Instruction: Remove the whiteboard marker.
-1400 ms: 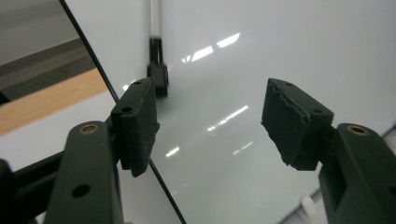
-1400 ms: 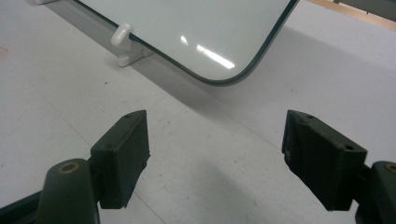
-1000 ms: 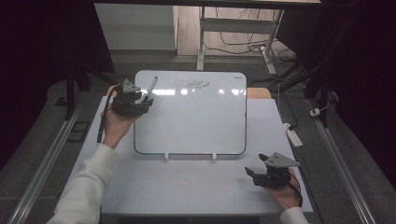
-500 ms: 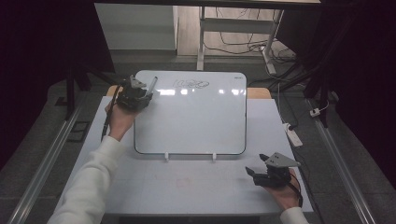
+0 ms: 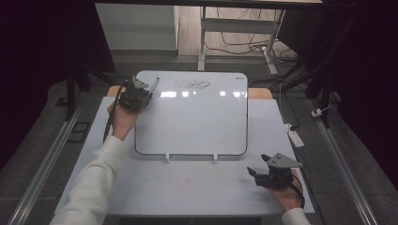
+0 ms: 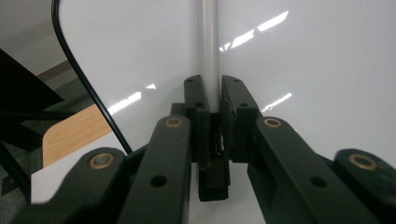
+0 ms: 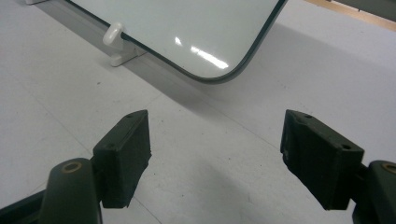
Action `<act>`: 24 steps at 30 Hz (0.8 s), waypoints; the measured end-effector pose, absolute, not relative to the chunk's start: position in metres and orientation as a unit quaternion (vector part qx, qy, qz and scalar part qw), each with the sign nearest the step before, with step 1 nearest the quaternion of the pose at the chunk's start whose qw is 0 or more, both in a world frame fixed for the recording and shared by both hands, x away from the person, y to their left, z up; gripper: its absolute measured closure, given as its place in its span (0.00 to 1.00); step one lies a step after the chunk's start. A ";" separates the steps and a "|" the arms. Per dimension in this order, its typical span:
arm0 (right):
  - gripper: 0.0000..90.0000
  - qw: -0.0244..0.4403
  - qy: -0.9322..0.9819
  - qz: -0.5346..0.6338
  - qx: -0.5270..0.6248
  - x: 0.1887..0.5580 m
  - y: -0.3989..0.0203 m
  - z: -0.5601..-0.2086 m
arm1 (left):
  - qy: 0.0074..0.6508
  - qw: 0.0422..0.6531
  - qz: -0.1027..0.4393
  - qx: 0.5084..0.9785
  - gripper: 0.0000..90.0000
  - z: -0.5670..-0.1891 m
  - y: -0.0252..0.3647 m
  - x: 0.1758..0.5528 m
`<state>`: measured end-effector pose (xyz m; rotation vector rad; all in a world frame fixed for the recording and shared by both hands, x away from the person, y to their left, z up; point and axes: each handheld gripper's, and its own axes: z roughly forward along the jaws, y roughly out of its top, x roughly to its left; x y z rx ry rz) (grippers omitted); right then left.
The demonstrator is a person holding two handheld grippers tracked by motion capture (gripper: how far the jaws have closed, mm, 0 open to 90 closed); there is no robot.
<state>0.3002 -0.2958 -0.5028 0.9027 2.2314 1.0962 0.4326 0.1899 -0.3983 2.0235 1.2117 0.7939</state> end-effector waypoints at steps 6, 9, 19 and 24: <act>0.27 0.247 0.817 0.401 0.333 0.300 -0.296 -0.503 | 0.459 0.328 0.296 0.771 0.91 -0.397 0.192 0.431; 0.27 0.248 0.816 0.402 0.333 0.300 -0.296 -0.503 | 0.458 0.342 0.288 0.768 0.91 -0.394 0.195 0.427; 0.29 0.237 0.802 0.442 0.326 0.295 -0.283 -0.499 | 0.407 0.416 0.257 0.771 0.91 -0.390 0.191 0.383; 0.30 0.196 0.790 0.480 0.327 0.292 -0.264 -0.492 | 0.381 0.454 0.224 0.774 0.91 -0.405 0.175 0.355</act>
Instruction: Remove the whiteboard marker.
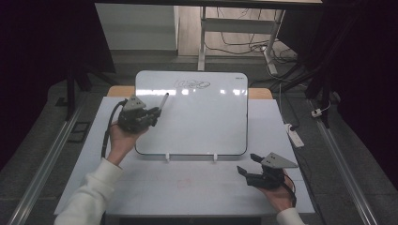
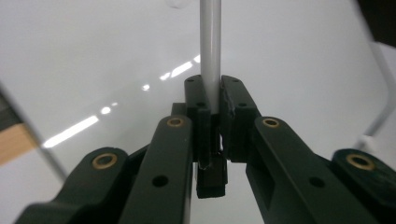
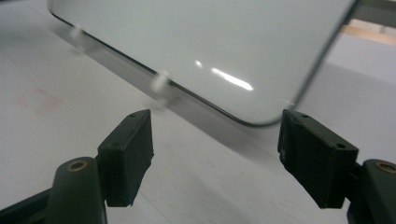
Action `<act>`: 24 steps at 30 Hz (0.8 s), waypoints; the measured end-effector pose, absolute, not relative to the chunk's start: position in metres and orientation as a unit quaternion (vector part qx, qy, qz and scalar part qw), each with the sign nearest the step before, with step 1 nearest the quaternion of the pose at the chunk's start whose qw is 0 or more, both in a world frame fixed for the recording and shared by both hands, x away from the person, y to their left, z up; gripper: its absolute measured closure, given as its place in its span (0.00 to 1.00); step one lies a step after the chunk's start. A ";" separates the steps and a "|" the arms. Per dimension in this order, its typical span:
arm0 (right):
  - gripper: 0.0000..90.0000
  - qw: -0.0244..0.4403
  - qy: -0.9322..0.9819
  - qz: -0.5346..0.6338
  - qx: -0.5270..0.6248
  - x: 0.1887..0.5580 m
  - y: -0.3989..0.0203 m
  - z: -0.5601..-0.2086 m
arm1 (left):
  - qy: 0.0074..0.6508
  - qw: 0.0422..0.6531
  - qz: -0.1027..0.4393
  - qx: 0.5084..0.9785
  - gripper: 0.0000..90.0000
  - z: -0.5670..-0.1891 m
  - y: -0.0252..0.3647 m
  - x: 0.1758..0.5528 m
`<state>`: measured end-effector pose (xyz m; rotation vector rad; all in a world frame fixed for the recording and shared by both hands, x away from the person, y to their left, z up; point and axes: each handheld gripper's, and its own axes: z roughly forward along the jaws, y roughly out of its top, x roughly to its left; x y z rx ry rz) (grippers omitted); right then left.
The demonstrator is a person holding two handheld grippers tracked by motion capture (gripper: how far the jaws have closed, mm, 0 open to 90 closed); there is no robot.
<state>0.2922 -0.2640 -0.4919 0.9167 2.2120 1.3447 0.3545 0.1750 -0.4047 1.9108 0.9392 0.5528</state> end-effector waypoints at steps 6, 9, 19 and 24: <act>0.34 0.134 0.780 0.515 0.329 0.292 -0.238 -0.488 | 0.347 0.489 0.183 0.779 0.91 -0.422 0.147 0.329; 0.35 0.112 0.779 0.522 0.328 0.291 -0.221 -0.486 | 0.332 0.500 0.169 0.782 0.91 -0.429 0.129 0.320; 0.41 0.067 0.782 0.526 0.329 0.294 -0.177 -0.483 | 0.291 0.504 0.143 0.800 0.91 -0.451 0.075 0.303; 0.46 0.052 0.778 0.527 0.337 0.297 -0.167 -0.485 | 0.289 0.507 0.138 0.800 0.91 -0.457 0.063 0.302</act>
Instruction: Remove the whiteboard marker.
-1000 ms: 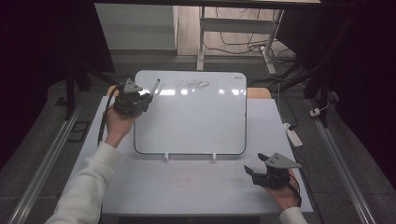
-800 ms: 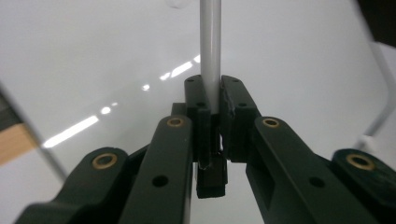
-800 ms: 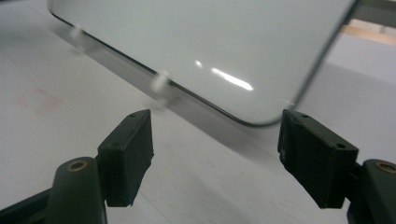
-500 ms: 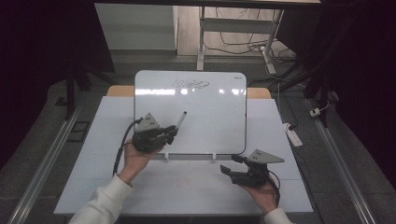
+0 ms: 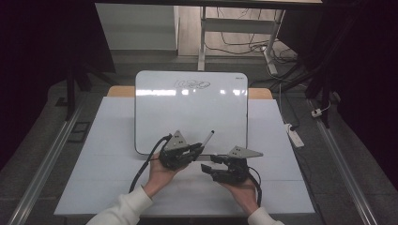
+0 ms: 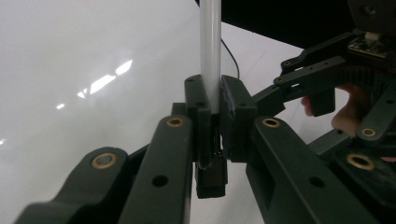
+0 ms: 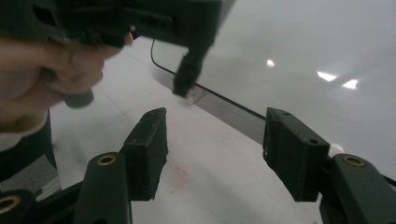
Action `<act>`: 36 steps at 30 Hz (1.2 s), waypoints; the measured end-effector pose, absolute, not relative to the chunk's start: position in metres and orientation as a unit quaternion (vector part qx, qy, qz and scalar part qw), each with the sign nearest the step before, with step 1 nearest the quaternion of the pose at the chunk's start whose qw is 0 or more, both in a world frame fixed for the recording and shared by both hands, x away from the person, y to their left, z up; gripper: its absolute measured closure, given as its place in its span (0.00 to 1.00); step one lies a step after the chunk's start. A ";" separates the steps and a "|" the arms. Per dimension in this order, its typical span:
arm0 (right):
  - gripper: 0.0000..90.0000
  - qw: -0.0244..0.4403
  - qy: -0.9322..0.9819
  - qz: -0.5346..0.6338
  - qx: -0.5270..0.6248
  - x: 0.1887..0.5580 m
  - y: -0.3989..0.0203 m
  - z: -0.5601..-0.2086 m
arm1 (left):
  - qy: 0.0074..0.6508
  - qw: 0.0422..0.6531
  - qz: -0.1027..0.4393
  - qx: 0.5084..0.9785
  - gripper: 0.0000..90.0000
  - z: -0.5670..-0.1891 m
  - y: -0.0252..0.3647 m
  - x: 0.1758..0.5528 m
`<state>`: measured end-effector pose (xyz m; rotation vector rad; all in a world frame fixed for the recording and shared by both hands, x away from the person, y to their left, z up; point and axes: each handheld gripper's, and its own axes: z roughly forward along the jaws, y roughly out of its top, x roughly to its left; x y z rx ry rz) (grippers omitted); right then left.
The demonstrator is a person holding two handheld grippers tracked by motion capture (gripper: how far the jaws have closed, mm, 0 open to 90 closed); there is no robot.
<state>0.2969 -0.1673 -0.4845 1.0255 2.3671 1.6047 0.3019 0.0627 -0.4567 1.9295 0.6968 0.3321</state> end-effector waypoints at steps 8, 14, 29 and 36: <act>0.55 0.031 0.768 0.533 0.355 0.303 -0.165 -0.485 | 0.281 0.509 0.135 0.802 0.91 -0.463 0.046 0.298; 0.66 0.011 0.762 0.533 0.368 0.307 -0.164 -0.487 | 0.271 0.505 0.146 0.806 0.91 -0.466 0.036 0.294; 0.85 -0.015 0.753 0.534 0.384 0.310 -0.168 -0.491 | 0.270 0.511 0.147 0.803 0.89 -0.467 0.033 0.290; 0.85 -0.005 0.758 0.528 0.382 0.311 -0.170 -0.494 | 0.281 0.538 0.131 0.784 0.70 -0.459 0.045 0.293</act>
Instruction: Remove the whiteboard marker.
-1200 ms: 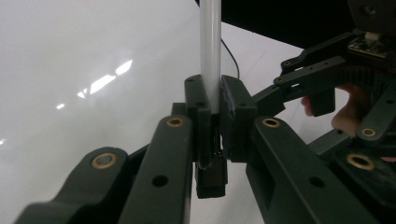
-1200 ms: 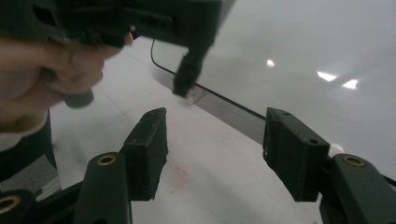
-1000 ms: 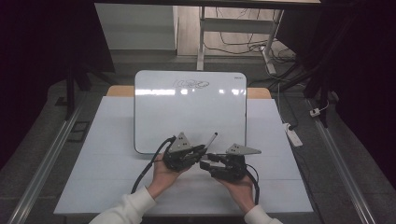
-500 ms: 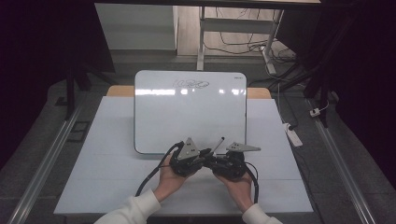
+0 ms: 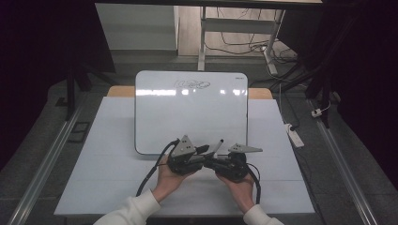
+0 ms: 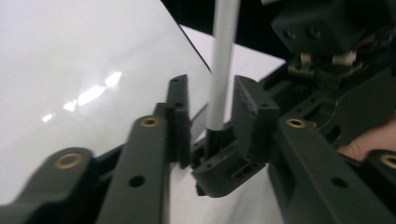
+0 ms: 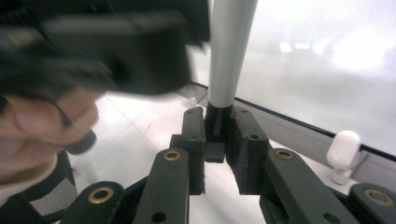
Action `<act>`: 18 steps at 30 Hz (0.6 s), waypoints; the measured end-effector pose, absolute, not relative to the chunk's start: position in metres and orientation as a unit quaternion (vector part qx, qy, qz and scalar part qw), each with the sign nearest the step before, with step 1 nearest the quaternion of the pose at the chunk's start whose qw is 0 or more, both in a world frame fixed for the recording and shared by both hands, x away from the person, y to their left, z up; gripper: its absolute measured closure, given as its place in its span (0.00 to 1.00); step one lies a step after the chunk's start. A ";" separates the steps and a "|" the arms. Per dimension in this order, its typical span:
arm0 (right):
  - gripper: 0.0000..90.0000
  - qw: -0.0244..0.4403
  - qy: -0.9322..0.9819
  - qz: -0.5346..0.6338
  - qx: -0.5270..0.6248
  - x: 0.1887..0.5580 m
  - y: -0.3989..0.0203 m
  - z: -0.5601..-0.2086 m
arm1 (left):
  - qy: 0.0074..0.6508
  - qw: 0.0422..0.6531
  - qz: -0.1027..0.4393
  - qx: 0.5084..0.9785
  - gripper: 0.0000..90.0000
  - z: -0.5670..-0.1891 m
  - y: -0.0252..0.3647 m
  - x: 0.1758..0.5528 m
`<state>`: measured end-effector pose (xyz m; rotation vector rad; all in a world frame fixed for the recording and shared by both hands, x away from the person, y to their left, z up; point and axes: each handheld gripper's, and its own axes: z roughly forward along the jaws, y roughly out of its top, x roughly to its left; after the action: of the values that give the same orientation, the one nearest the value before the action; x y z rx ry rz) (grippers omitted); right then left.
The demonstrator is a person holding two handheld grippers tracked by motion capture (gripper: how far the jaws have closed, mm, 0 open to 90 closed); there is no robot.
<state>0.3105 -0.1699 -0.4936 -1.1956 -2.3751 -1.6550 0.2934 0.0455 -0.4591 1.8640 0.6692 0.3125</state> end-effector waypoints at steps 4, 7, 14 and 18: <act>0.85 0.000 -0.757 -0.533 -0.379 0.311 -0.173 -0.493 | 0.291 0.547 0.131 0.774 0.63 -0.450 0.068 0.291; 0.85 -0.005 -0.754 -0.541 -0.373 0.311 -0.177 -0.491 | 0.298 0.541 0.137 0.774 0.60 -0.445 0.099 0.281; 0.85 -0.033 -0.750 -0.561 -0.350 0.312 -0.184 -0.486 | 0.362 0.488 0.141 0.781 0.56 -0.467 0.187 0.242; 0.85 -0.034 -0.749 -0.566 -0.344 0.314 -0.186 -0.484 | 0.407 0.459 0.124 0.780 0.54 -0.491 0.224 0.226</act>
<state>0.3142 -0.1861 -0.4844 -1.1052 -2.4039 -1.8163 0.2262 0.2244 -0.4913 1.9201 1.0017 0.3061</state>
